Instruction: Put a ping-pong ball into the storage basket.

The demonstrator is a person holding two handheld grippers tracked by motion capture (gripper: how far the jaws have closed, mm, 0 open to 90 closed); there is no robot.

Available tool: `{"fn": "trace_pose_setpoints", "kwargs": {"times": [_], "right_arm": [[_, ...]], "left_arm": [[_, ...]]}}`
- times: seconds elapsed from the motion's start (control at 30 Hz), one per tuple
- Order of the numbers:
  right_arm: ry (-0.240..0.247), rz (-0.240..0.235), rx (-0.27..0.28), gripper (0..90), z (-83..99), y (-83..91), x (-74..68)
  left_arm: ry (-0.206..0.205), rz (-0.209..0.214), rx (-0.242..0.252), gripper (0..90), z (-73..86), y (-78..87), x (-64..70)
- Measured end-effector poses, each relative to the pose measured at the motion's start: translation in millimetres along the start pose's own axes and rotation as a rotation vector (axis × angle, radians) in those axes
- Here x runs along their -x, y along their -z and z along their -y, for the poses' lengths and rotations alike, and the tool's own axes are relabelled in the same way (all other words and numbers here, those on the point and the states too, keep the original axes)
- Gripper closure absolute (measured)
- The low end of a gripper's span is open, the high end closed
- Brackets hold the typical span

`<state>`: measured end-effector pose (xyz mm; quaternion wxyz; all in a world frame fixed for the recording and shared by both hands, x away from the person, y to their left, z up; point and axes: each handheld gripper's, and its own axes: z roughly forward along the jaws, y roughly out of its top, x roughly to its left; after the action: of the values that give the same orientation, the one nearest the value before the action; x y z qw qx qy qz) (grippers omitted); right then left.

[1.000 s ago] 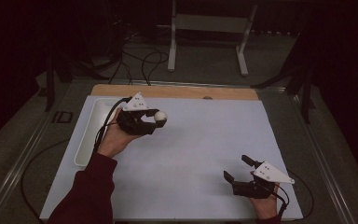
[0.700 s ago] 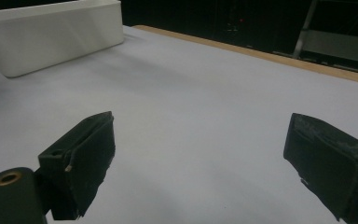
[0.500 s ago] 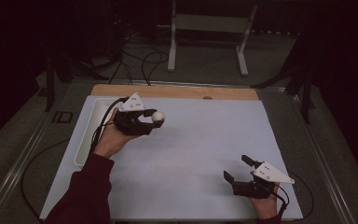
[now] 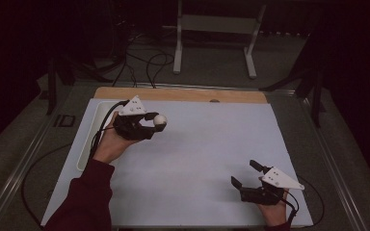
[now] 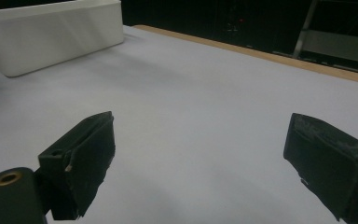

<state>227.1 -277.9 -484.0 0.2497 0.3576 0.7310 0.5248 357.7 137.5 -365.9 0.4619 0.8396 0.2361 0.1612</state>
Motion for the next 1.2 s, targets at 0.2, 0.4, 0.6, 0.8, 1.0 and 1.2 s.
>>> {"fn": "trace_pose_setpoints", "kwargs": {"times": [0.2, 0.4, 0.6, 0.8, 1.0, 1.2], "right_arm": [[0.0, 0.001, 0.002, 8.6, 0.1, 0.4, 0.0], [-0.001, -0.001, 0.002, 8.6, 0.3, 0.0, -0.2], [0.002, -0.001, -0.001, 8.6, 0.4, -0.4, -0.2], [0.004, -0.003, 0.0, 8.6, 0.6, -0.8, -0.4], [0.003, -0.003, -0.001, 8.6, 0.6, -1.2, -0.3], [0.001, -0.004, -0.001, 8.6, 0.5, -1.4, -0.5]], "left_arm": [[0.002, -0.006, 0.001, 51.3, 0.3, 2.1, -0.7], [-0.001, -0.014, -0.006, 51.2, 2.6, 4.4, -2.5], [0.001, -0.018, -0.005, 51.2, 4.1, 7.6, -3.9], [0.002, -0.019, -0.003, 51.2, 5.8, 11.5, -5.2], [0.002, -0.022, -0.001, 51.2, 7.8, 14.5, -7.0], [0.0, -0.023, 0.002, 51.2, 8.1, 16.3, -7.7]]}}
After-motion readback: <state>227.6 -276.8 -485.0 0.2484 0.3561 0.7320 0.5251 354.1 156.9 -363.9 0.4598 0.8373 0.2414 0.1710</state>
